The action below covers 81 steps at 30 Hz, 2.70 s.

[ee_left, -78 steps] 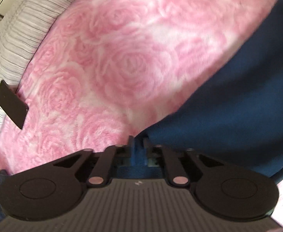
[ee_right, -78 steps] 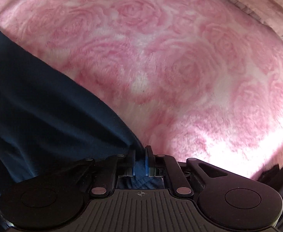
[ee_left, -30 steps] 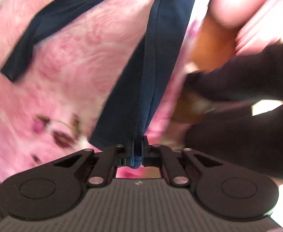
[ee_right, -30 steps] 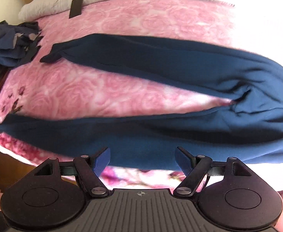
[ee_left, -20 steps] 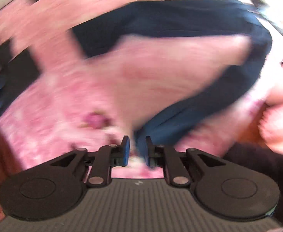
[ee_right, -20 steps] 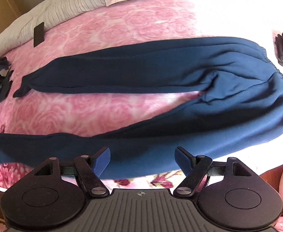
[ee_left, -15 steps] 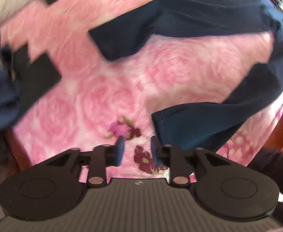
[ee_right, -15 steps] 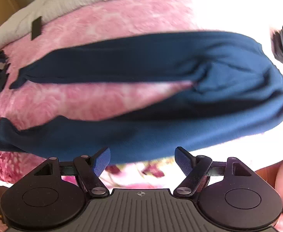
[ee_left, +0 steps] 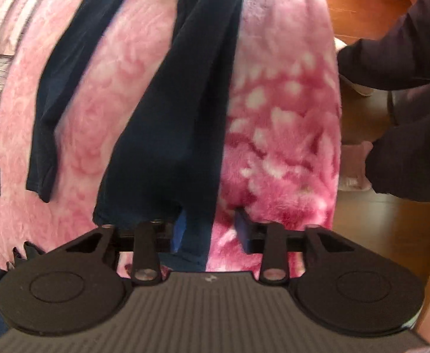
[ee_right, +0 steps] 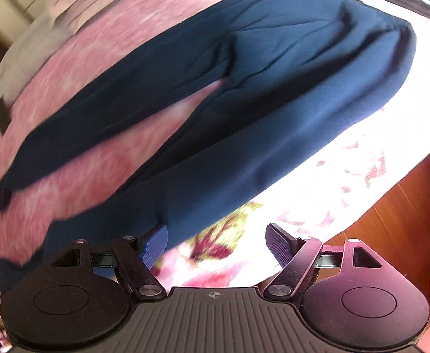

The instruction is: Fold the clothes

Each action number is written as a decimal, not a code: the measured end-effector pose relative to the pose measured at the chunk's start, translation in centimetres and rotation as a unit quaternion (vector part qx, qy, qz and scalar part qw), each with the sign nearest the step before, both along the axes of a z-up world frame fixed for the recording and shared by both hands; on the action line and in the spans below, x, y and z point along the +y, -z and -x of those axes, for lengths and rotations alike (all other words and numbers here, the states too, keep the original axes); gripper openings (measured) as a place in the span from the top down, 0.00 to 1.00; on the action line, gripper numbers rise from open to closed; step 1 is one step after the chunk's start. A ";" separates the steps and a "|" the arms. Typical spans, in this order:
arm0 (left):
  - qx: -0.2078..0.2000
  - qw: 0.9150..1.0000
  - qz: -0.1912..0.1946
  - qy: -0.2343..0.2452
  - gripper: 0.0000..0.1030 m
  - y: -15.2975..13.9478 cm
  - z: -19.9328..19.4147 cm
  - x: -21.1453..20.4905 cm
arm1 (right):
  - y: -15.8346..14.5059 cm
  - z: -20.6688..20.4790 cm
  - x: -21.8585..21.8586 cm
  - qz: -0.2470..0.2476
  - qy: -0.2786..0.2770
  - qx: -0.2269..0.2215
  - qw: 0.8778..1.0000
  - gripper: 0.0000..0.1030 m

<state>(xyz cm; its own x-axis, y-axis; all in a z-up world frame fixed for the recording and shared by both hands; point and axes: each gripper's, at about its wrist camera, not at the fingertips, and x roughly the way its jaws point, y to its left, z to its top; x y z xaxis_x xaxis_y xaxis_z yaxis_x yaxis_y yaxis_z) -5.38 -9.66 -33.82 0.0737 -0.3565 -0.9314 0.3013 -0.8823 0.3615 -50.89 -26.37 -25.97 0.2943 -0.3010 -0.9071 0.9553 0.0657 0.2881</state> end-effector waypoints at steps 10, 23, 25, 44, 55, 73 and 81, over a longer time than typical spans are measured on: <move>0.126 0.972 -0.165 -0.108 1.00 -8.1 -3.8 0.9 | -0.1 7.7 -3.2 0.047 0.138 -0.005 0.989 0.26; 0.050 0.972 -0.216 -0.085 1.00 -5.5 -1.2 0.6 | 2.9 15.3 -9.1 0.076 0.220 -0.006 0.972 0.47; 0.040 0.973 -0.212 -0.084 1.00 -5.2 -1.1 0.0 | 3.1 16.0 -9.6 0.070 0.230 -0.013 0.971 0.53; 0.020 0.975 -0.191 -0.109 0.92 -3.4 -0.6 1.3 | -2.2 15.1 -9.7 0.057 0.153 0.156 0.974 0.53; 0.119 0.953 -0.117 -0.254 0.77 -5.8 -5.6 -2.4 | -2.1 -4.5 -4.5 0.096 -0.339 0.080 0.933 0.53; 0.164 0.951 -0.134 -0.225 0.80 -1.1 -6.3 -6.4 | 3.7 -16.8 -1.0 0.060 -0.756 0.155 0.633 0.54; 0.171 0.954 -0.128 -0.210 0.96 -3.1 -6.4 -6.2 | 3.7 -17.3 -1.6 0.049 -0.754 0.162 0.634 0.97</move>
